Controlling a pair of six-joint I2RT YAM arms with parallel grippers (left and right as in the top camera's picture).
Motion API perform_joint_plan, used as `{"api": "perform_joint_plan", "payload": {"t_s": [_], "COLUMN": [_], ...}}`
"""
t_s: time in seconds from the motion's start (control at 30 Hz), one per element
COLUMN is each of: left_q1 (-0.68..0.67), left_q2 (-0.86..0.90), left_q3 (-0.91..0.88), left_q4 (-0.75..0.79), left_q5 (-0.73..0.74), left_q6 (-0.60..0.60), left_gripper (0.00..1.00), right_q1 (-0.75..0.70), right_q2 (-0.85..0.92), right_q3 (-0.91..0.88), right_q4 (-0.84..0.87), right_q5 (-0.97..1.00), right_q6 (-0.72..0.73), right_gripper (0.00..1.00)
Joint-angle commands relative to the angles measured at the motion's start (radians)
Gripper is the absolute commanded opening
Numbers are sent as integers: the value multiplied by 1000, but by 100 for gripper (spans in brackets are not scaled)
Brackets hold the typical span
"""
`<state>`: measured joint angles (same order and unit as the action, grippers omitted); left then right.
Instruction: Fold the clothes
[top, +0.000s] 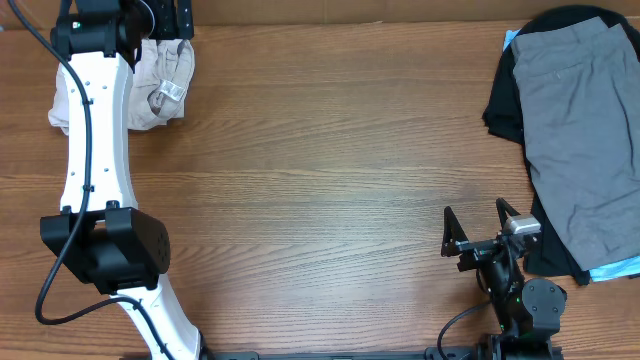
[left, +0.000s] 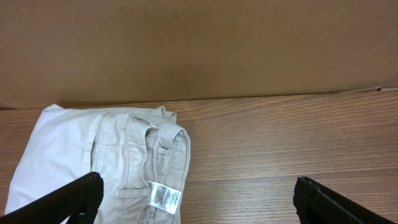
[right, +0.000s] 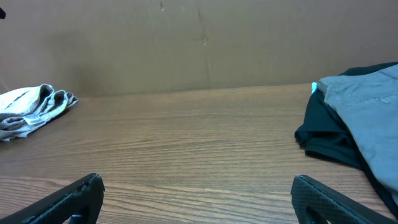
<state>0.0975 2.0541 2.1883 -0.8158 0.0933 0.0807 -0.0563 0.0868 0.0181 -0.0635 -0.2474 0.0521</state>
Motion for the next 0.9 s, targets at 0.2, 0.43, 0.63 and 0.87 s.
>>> {"api": "perform_joint_plan", "payload": {"t_s": [0.2,0.43,0.63,0.87], "left_q1": [-13,-6,-4,-5], "left_q2": [-164,-568,-951,-1485], "left_q3": [-60,-742,-1287,-1781], "left_q4": [-40,484,743,825], "left_q5": [-208,-2,27,11], "left_q6": [54,49,20,0], "left_gripper": [100,100,100,100], "right_q1": [8,8,8,8], "right_q2": [-8,-8,-8,-8], "right_q3": [-10,-10,-10,-10], "right_q4": [3,3,3,3], "right_q5": [0,0,0,0], "right_q6": [0,0,0,0], "right_gripper": [100,100,100,100]}}
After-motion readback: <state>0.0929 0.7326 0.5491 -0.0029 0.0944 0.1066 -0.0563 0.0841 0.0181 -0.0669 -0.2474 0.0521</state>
